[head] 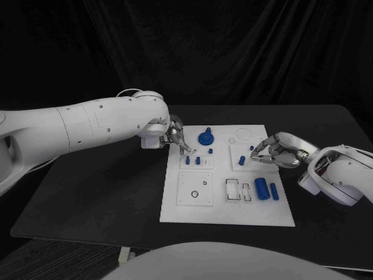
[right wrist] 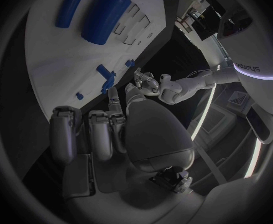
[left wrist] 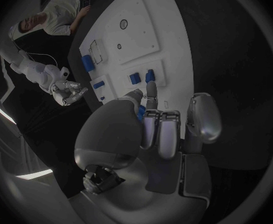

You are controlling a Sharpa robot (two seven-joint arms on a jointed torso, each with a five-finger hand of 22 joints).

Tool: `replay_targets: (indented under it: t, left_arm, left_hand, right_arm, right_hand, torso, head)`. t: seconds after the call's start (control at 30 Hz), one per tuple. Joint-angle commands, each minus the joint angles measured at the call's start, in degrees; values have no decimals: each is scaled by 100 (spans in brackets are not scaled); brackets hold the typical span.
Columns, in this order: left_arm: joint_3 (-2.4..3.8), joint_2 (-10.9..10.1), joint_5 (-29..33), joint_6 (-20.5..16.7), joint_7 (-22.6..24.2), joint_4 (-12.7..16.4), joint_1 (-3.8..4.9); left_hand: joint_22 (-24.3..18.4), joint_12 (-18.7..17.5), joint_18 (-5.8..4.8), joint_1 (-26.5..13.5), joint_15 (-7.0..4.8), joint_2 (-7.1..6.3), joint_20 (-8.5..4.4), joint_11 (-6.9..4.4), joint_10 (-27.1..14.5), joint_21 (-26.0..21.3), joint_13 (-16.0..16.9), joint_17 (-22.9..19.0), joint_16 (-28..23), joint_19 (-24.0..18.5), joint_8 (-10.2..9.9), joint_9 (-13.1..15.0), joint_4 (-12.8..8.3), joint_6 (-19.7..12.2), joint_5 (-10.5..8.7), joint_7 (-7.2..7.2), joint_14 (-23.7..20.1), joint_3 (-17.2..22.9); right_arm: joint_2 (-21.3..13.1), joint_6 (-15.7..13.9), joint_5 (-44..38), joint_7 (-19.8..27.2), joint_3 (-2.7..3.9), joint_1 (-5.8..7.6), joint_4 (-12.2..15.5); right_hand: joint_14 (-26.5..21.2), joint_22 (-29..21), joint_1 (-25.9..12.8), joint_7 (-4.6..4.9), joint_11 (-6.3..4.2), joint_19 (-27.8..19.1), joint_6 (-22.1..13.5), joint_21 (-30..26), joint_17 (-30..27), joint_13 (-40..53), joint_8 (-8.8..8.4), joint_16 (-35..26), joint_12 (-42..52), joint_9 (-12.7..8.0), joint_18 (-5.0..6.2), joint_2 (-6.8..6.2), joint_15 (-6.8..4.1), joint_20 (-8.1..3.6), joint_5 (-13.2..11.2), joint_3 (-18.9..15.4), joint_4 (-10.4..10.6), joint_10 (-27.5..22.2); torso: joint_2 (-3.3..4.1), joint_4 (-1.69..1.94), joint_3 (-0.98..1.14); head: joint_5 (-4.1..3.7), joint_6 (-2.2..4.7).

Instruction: Assemble the parts on the task board

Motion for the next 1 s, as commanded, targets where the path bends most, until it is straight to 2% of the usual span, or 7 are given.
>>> replay_targets:
  t: [0.03,0.3,0.53,1.0]
  left_arm:
    - [5,38,-42,126,-96,-38,-17]
    - [5,130,-45,145,-50,-183,-43]
    - [5,211,-46,198,-4,-292,-71]
    - [6,390,-46,401,1,-551,-128]
  left_hand:
    - [947,-11,33,75,-36,-7,-36,-44,264,21,982,1319,-23,12,63,50,-21,37,-31,-11,494,-27]
    - [932,-70,42,48,-33,7,-39,-36,228,-42,935,1289,-65,-18,155,158,26,-78,-183,1,476,-81]
    - [921,-126,48,-23,-4,50,-19,1,190,-91,892,1265,-98,-49,139,172,60,-220,-358,48,459,-140]
    - [914,-168,53,-101,12,81,-4,19,162,-122,859,1249,-120,-66,136,170,67,-257,-473,67,448,-195]
  right_arm:
    - [2,36,17,-9,3,-17,-5]
    - [7,54,17,-28,3,-22,-21]
    - [10,67,17,-33,3,-22,-31]
    - [10,83,17,-38,3,-22,-24]
  right_hand:
    - [611,1307,85,-22,-24,256,12,-5,1509,1081,5,15,-14,5,14,-5,-44,-21,46,2,-40,596]
    - [611,1307,113,-20,-22,255,7,-6,1509,1081,1,15,-14,4,14,-2,-43,-21,74,11,-59,596]
    - [611,1307,113,-20,-22,255,7,-6,1509,1081,1,15,-14,4,14,-2,-43,-21,74,11,-59,596]
    - [611,1308,130,-18,-21,256,5,-5,1509,1081,0,15,-14,3,14,1,-43,-21,94,16,-71,596]
  torso:
    - [-2,-2,1]
    - [0,-6,-1]
    - [1,-4,0]
    - [1,-1,1]
  head:
    - [-8,1]
    - [-13,1]
    - [-8,1]
    - [-17,1]
